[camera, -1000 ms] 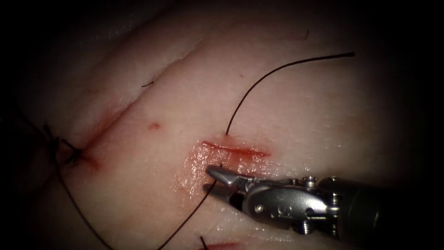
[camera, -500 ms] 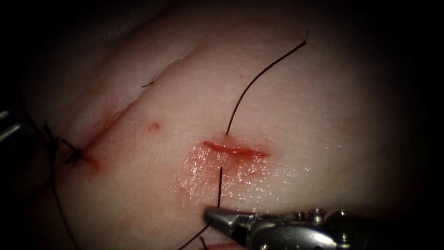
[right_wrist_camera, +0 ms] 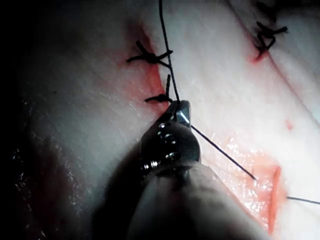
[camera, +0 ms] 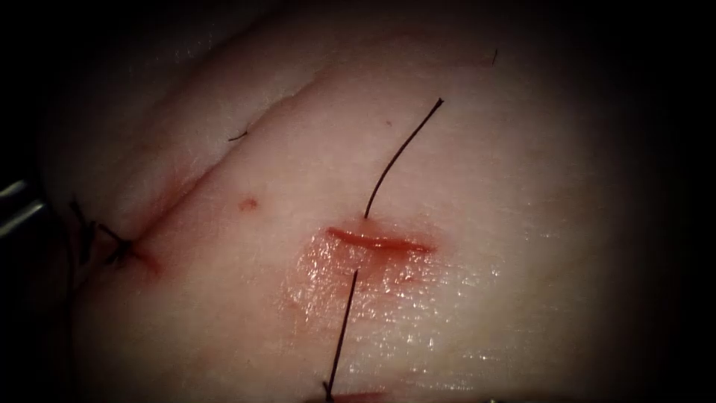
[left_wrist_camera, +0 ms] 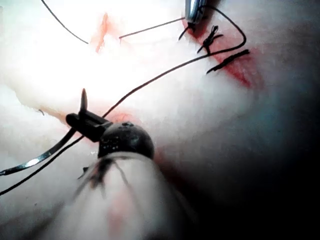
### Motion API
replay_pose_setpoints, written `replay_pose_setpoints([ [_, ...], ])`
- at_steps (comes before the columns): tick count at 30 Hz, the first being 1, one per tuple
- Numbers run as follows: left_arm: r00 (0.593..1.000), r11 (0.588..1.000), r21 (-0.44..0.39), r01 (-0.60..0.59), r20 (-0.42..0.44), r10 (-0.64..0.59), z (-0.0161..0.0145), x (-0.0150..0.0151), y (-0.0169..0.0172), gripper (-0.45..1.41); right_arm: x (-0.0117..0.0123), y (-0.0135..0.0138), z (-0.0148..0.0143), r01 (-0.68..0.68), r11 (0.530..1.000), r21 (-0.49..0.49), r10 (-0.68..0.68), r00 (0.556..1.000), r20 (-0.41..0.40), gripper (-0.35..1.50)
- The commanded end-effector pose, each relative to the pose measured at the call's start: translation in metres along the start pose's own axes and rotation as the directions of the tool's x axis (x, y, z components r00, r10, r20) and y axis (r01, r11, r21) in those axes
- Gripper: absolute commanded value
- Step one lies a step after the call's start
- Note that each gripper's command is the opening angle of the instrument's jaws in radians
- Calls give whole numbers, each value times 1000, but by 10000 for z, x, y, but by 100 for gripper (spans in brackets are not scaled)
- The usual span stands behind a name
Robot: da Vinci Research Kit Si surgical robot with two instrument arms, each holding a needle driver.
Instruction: Wound Closure
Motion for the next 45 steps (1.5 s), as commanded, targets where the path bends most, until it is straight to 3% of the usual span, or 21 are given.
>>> replay_pose_setpoints([
  [1,1000,1000,-2,3,-1,-3,7,-1,5,-45,3,-2,9,0,1000,2,0,1000,-6,-35],
  [13,1000,999,-40,14,-9,-14,34,3,6,-45,5,1,9,-42,999,19,42,999,-5,-35],
  [16,1000,999,-49,21,-16,-22,46,4,5,-45,-1,9,7,-78,997,-10,78,997,-2,83],
  [19,999,997,-59,39,-23,-40,61,2,2,-45,-5,16,1,-96,994,-48,96,995,0,123],
  [20,999,997,-64,38,-26,-39,66,0,1,-45,-6,19,-2,-100,993,-57,100,995,-2,128],
  [28,999,995,-84,48,-5,-48,109,-19,-9,-45,-15,42,-41,-140,982,-130,144,989,21,148],
  [40,997,994,-89,67,39,-64,162,-44,0,-45,-39,45,-71,-161,973,-165,171,984,46,146],
  [41,996,993,-87,77,46,-73,165,-44,3,-27,-41,46,-71,-161,973,-166,171,984,47,146],
  [42,994,992,-81,97,54,-93,171,-44,8,10,-42,46,-71,-162,973,-166,172,984,48,146],
  [45,983,982,-71,176,74,-171,182,-46,18,93,-43,46,-71,-162,973,-167,172,984,49,146],
])
